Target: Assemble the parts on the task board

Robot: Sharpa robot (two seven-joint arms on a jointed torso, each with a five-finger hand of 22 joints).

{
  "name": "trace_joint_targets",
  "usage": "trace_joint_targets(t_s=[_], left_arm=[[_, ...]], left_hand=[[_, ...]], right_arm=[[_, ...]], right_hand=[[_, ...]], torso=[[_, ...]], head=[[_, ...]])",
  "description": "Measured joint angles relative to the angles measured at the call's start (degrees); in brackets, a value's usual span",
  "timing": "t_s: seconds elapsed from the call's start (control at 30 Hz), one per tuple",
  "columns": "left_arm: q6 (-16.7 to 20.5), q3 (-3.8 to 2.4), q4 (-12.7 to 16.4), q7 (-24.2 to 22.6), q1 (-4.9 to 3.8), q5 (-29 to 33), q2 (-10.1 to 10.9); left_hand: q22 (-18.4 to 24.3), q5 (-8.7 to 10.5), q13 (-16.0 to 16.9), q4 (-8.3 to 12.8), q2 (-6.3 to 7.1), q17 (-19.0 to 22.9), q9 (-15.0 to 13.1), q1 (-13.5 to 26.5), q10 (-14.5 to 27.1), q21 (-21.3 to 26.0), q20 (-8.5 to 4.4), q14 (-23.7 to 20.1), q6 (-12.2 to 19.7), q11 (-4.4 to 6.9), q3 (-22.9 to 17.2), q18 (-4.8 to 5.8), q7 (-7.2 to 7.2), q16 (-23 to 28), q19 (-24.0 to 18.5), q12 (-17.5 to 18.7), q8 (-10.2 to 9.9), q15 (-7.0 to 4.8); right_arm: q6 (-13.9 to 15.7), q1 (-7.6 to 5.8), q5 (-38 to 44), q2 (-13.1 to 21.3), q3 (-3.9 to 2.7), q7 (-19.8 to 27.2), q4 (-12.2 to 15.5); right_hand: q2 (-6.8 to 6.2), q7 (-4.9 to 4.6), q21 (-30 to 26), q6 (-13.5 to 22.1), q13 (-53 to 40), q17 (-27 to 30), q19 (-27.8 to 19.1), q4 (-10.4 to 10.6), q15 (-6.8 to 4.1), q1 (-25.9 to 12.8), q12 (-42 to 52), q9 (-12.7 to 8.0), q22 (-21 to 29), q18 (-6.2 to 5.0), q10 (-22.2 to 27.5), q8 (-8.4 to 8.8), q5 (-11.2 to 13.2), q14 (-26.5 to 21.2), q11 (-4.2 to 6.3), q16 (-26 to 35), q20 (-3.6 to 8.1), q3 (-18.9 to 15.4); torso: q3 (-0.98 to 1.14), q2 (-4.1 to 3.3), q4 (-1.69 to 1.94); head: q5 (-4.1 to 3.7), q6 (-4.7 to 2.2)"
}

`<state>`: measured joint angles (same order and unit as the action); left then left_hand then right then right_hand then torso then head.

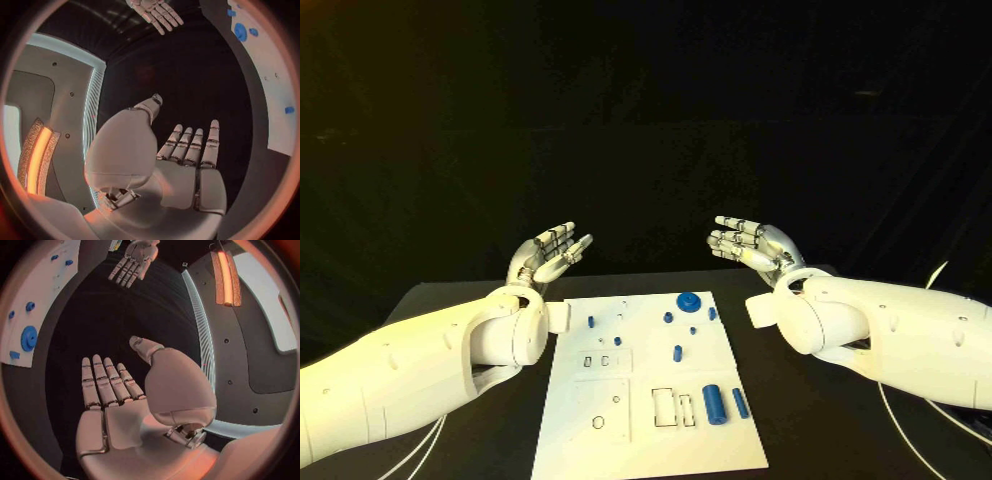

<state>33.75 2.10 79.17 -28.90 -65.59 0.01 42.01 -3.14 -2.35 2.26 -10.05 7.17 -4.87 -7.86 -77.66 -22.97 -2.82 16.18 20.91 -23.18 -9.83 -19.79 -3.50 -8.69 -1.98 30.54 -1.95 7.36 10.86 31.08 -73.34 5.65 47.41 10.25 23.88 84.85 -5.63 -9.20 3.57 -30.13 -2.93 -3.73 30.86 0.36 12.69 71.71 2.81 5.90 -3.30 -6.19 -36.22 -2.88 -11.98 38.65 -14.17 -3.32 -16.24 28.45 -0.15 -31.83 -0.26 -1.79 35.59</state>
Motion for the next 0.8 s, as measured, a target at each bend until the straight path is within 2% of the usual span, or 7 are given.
trace_joint_targets(t_s=[0.1,0.27,0.37,0.43,0.57,0.63,0.8], left_arm=[[-1.29,0.02,-0.17,-0.03,-0.07,-0.04,-0.05],[-2.74,0.07,0.26,-0.03,-0.08,-0.2,0.87],[-3.44,0.06,0.45,0.03,-0.16,-0.43,2.07],[-3.76,0.06,0.84,0.06,-0.18,-0.59,2.49],[-4.58,0.04,2.01,0.13,-0.48,-1.19,3.41],[-5.13,0.01,2.73,0.23,-0.66,-1.72,4.2],[-6.54,-0.2,4.72,0.7,-1.0,-3.33,5.57]], left_hand=[[-0.13,-0.22,0.09,-0.22,0.29,-0.14,-0.27,-2.35,-0.83,-0.27,0.42,0.56,-0.9,-0.21,-0.55,0.0,-0.18,-0.24,1.02,-0.2,0.11,0.26],[-0.2,-0.22,0.19,-0.24,0.22,-0.53,-0.42,-2.93,-1.79,-0.41,0.41,2.61,-1.67,-0.52,-0.53,-0.2,-0.19,-0.73,1.44,-0.21,0.45,0.62],[-0.87,-0.22,0.47,-0.82,-0.09,-1.97,-0.7,-3.48,-5.03,-1.63,0.27,9.88,-3.09,-1.15,0.05,-1.34,-0.28,-2.52,6.65,-0.69,0.85,1.27],[-1.33,-0.22,1.19,-0.95,-0.2,-3.77,-1.28,-4.08,-13.19,-2.77,0.19,18.31,-5.59,-2.02,0.18,-3.24,-0.4,-4.87,10.13,-2.26,1.82,1.38],[-2.7,-0.22,1.96,-0.95,0.21,-6.77,-3.44,-4.49,-25.17,-6.28,0.02,29.01,-14.41,-2.58,0.18,-6.38,-1.25,-9.82,16.74,-5.24,5.13,-0.52],[-3.48,-0.33,2.14,-0.79,0.58,-8.59,-4.47,-4.86,-29.3,-8.26,-0.68,33.19,-19.13,-1.45,0.02,-6.39,-2.07,-12.21,19.92,-6.4,7.2,-2.04],[-4.82,-0.33,2.18,-0.39,1.22,-11.77,-5.15,-5.5,-34.36,-11.3,-2.57,38.02,-22.85,0.31,-1.01,-6.37,-2.95,-15.03,24.1,-6.68,8.67,-3.99]], right_arm=[[-3.02,-1.23,1.49,0.26,0.85,-1.05,-0.54],[-5.17,-1.8,6.71,-0.41,1.16,-2.15,-2.74],[-5.18,-2.05,13.32,-1.04,1.08,-2.78,-4.21],[-5.15,-2.16,17.31,-1.6,1.04,-3.18,-4.91],[-5.25,-2.61,26.65,-2.68,0.93,-4.66,-6.59],[-5.5,-3.03,32.22,-3.32,0.84,-5.94,-7.51],[-6.4,-3.78,44.15,-4.01,0.8,-9.28,-8.01]], right_hand=[[-0.2,-0.23,0.12,-1.44,-0.13,-0.29,1.44,-0.44,-0.02,1.27,0.0,0.22,-0.15,-0.89,-1.69,-0.44,0.0,2.3,-0.04,-0.46,-0.11,0.51],[-0.55,-0.69,1.49,-4.89,-0.4,-0.77,5.77,-1.0,-0.5,2.62,0.37,0.67,-0.61,-1.48,-6.05,-1.17,0.39,6.84,0.3,-1.33,-0.16,1.06],[-0.97,-1.14,2.8,-8.46,-0.53,-1.12,9.46,-1.31,-1.15,3.69,0.67,1.19,-1.04,-1.82,-9.67,-2.03,1.0,9.73,0.7,-2.06,-0.15,1.37],[-1.38,-1.5,3.83,-11.0,-0.55,-1.33,11.79,-1.65,-1.66,4.06,0.71,1.57,-1.36,-2.7,-11.79,-2.68,1.36,11.52,1.11,-2.59,0.0,1.47],[-1.99,-2.26,6.1,-15.78,-0.65,-1.99,16.4,-2.51,-2.94,5.25,0.95,2.27,-2.1,-2.69,-16.46,-4.12,1.45,15.64,2.2,-3.91,0.89,1.61],[-2.58,-2.78,7.46,-17.95,-0.65,-2.41,18.49,-3.28,-3.67,5.85,0.95,2.59,-2.63,-2.69,-18.84,-4.9,1.46,17.73,2.84,-4.57,1.59,1.61],[-3.08,-3.61,11.64,-21.98,-0.7,-3.83,22.26,-4.53,-5.51,6.96,0.95,3.15,-4.69,-3.55,-23.81,-6.25,1.46,22.7,4.22,-6.2,3.53,0.7]], torso=[[0.0,-0.01,0.0],[-0.01,-0.04,-0.04],[-0.04,-0.15,-0.1],[-0.04,-0.23,-0.11],[-0.05,-0.68,-0.02],[-0.05,-0.99,0.08],[-0.11,-2.06,0.55]], head=[[0.0,0.01],[0.27,0.44],[0.73,0.95],[0.92,1.13],[1.09,1.31],[1.13,1.31],[0.93,1.24]])
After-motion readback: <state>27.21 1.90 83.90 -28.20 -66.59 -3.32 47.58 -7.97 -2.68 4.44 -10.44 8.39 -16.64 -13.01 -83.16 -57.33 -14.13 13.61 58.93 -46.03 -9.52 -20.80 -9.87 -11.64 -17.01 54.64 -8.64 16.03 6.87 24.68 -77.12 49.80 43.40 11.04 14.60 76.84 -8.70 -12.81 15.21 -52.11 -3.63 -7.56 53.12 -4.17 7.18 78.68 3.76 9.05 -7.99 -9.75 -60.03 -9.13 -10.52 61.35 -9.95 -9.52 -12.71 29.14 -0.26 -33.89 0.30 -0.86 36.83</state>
